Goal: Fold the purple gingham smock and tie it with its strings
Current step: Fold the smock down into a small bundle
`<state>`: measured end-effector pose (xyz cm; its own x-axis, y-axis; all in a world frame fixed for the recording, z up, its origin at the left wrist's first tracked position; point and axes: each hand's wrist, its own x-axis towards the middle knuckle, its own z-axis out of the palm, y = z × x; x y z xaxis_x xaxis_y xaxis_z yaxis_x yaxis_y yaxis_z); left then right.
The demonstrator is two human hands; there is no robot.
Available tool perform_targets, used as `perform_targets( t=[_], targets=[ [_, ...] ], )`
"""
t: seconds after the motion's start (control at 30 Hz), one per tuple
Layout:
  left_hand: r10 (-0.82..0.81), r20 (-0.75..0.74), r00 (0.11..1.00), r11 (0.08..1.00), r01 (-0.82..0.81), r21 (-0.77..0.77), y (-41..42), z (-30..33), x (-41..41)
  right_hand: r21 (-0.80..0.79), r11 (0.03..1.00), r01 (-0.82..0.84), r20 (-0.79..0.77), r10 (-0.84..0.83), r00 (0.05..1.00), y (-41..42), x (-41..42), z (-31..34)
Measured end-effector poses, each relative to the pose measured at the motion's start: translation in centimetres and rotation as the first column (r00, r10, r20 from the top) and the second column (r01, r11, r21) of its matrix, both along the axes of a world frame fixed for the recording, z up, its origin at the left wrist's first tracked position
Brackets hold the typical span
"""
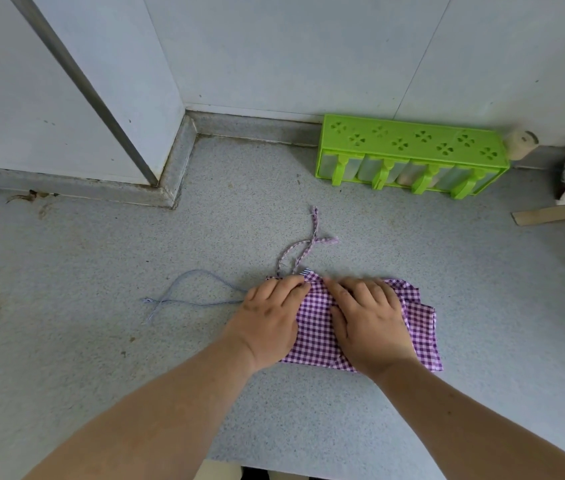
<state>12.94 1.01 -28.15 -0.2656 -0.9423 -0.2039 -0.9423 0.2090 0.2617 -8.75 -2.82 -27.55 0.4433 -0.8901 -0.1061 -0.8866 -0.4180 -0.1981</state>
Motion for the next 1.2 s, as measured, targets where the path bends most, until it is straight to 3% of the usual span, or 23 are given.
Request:
perform_targets(
  t=[0.2,0.4,0.7,1.03,1.2],
  targets=[
    [0.007,-0.055,0.998,0.996,-0.011,-0.085,0.3,-1.2,0.4,-0.050,0.995,-0.089,-0.047,0.087,0.995,-1.5,1.1,0.2],
    [-0.012,-0.085,0.996,0.989,-0.001,-0.150,0.2,-1.4,0.5,-0.034,0.988,-0.153,0.019,0.154,0.988,-2.1,1.4,0.1],
    [-0.008,-0.107,0.994,0.990,-0.007,-0.139,0.1,-1.5,0.8,0.106,0.978,-0.177,0.021,0.176,0.984,-5.0,4.0,3.3],
    [0.002,-0.159,0.987,0.988,-0.027,-0.155,0.2,-1.6,1.0,0.093,0.956,-0.279,-0.210,0.293,0.933,-8.3,6.2,4.0],
    [0.008,-0.183,0.983,0.984,-0.040,-0.171,0.1,-1.7,1.1,0.195,0.959,-0.205,-0.234,0.249,0.940,-8.5,4.6,4.6]
  ],
)
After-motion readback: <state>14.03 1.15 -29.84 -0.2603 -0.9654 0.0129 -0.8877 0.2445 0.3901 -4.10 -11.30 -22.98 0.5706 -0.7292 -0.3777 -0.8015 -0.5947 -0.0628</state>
